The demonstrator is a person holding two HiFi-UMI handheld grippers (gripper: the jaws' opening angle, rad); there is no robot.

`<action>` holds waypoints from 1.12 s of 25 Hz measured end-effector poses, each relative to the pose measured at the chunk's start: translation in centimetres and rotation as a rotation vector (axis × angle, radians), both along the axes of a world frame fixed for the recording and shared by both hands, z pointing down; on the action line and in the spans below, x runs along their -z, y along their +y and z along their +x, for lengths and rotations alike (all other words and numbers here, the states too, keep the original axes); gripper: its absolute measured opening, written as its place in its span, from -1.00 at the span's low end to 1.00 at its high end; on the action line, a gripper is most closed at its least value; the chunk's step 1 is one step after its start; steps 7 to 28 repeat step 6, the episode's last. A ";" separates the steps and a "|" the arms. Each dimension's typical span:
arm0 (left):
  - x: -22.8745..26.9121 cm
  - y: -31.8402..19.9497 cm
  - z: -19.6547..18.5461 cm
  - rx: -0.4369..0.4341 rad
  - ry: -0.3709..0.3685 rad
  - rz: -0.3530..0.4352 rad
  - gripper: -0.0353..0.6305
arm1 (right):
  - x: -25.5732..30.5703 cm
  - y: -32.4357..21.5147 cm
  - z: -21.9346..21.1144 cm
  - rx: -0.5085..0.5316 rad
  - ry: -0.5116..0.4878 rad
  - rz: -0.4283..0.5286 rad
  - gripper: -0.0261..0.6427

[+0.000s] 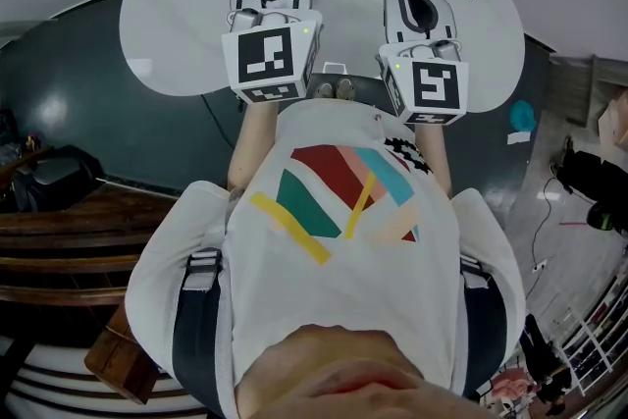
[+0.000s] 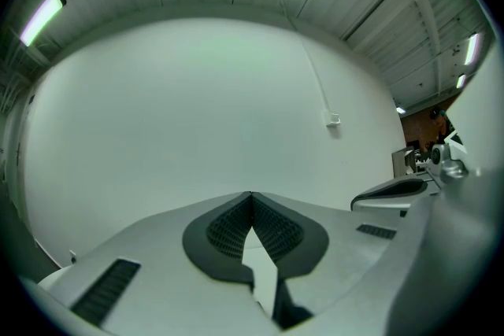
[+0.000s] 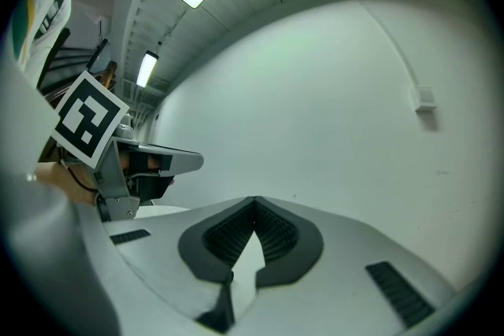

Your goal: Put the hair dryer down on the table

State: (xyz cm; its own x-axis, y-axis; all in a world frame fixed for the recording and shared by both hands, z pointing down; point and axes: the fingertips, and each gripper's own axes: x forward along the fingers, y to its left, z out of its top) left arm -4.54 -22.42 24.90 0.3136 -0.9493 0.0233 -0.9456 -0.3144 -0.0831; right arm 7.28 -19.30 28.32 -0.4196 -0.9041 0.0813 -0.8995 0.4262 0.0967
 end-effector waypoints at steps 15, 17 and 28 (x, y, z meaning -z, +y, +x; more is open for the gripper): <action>0.0 0.3 0.2 -0.012 0.001 0.005 -0.85 | -0.1 0.3 -0.1 0.000 0.004 0.005 -0.89; 0.0 0.3 0.2 -0.012 0.001 0.005 -0.85 | -0.1 0.3 -0.1 0.000 0.004 0.005 -0.89; 0.0 0.3 0.2 -0.012 0.001 0.005 -0.85 | -0.1 0.3 -0.1 0.000 0.004 0.005 -0.89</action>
